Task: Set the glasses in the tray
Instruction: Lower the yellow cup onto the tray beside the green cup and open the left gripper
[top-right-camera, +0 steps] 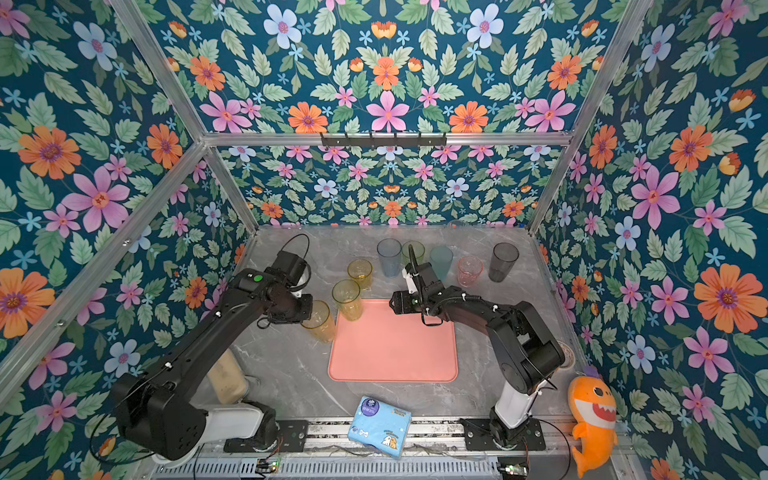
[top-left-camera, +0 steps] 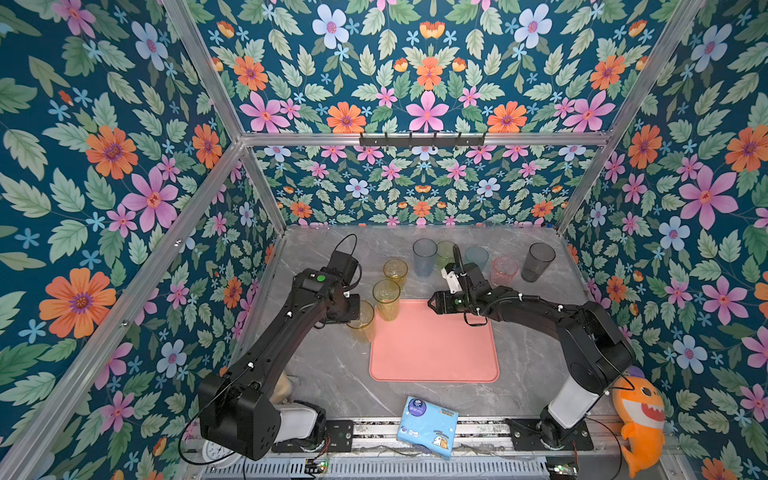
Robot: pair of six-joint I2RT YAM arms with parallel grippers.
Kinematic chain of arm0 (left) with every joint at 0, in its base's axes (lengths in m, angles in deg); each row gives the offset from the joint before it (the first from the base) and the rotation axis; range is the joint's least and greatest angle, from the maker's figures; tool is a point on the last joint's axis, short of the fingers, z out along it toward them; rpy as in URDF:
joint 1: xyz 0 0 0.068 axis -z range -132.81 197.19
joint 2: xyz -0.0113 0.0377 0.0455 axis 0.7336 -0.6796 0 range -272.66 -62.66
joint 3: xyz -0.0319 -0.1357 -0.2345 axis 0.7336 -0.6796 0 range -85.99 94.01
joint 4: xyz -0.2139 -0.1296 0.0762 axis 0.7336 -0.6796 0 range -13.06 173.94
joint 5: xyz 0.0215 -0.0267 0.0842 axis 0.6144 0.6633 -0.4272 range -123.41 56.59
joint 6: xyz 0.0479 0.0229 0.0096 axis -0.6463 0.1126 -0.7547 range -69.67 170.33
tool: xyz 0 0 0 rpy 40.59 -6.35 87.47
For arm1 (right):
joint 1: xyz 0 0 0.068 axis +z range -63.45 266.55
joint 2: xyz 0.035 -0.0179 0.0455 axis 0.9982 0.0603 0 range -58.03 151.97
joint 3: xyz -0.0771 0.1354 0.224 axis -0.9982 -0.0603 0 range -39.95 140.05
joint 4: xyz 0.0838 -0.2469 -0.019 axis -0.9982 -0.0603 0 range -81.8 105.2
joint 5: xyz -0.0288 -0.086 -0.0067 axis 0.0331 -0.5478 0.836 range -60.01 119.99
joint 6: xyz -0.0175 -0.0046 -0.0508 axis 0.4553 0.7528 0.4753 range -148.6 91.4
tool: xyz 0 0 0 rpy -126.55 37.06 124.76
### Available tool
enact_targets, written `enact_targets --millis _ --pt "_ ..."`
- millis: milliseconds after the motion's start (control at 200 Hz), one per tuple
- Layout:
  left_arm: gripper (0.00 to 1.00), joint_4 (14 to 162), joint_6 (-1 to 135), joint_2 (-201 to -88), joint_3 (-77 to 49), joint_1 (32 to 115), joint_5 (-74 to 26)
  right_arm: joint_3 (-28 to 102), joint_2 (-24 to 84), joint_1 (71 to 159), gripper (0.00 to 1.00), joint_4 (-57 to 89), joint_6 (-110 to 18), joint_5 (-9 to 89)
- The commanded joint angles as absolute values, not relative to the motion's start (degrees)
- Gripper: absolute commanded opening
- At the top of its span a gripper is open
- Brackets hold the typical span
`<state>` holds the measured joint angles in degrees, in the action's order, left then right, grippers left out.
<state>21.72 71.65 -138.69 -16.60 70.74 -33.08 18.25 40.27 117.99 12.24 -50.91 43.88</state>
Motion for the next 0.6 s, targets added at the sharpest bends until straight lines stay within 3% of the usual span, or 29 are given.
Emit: enact_targets --millis 0,595 --pt "0.00 23.3 73.9 -138.7 -16.8 72.6 -34.3 18.8 40.4 118.1 0.76 12.5 -50.9 43.9" --pt "0.00 25.7 79.0 -141.0 -17.4 81.0 -35.7 19.1 40.7 118.3 0.76 11.9 -50.9 43.4"
